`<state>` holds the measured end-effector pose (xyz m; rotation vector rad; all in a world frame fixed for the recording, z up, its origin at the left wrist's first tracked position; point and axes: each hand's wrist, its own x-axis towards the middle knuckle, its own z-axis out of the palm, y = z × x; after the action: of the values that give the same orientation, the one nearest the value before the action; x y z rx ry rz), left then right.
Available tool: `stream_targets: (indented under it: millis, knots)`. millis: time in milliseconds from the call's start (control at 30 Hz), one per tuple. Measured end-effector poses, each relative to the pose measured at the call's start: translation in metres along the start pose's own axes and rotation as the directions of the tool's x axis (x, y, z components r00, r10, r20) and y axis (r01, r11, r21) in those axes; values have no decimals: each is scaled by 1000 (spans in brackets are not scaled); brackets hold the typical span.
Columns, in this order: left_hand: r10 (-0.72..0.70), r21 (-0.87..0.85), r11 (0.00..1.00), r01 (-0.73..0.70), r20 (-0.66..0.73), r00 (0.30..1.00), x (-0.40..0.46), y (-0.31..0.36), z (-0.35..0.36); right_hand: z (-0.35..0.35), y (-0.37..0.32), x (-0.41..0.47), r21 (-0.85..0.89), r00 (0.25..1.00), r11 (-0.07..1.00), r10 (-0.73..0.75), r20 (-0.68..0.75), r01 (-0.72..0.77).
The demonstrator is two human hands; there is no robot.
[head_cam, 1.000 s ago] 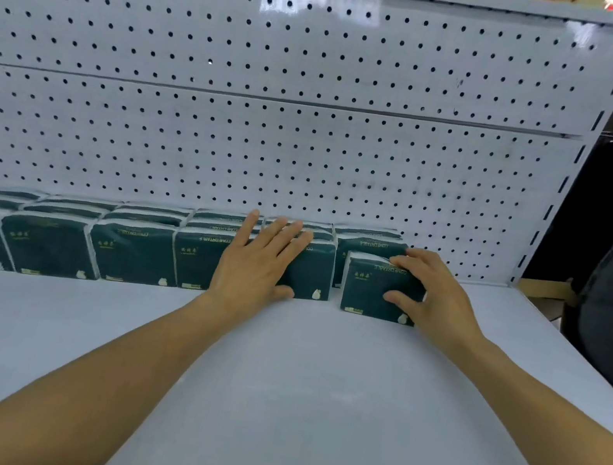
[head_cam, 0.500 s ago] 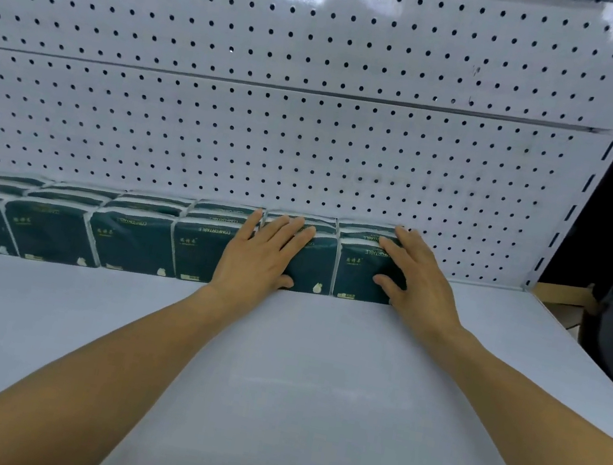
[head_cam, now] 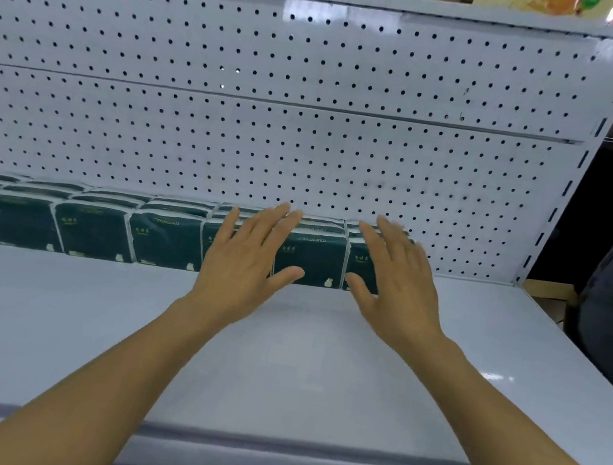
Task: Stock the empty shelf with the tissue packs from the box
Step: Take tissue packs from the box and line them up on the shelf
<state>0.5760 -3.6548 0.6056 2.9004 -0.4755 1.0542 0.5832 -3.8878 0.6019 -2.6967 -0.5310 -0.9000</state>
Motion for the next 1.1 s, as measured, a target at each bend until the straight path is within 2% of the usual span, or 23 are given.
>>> stream_targets:
  millis: [67,167,300,633,833,1100]
  knots:
    - [1,-18,1000,-3,-105,995,-30,-10,-24,-6,-30,-16,14,994,997,-76,-79,77]
    - [-7,1,1000,7,-151,988,-85,-31,-57,-10,-85,-42,58,984,992,-99,-148,108]
    - [-56,75,995,64,-100,993,-170,-71,-97,-9,-169,-78,108,984,986,-113,-138,128]
    - [-240,264,941,212,77,968,-400,-190,-206,15,-403,-162,196,948,929,-317,-7,312]
    - [-453,349,867,356,251,855,-515,-259,-249,49,-518,-196,236,899,895,-416,139,378]
    - [-681,423,719,551,276,678,-618,-328,-264,116,-614,-208,330,775,806,-577,256,491]
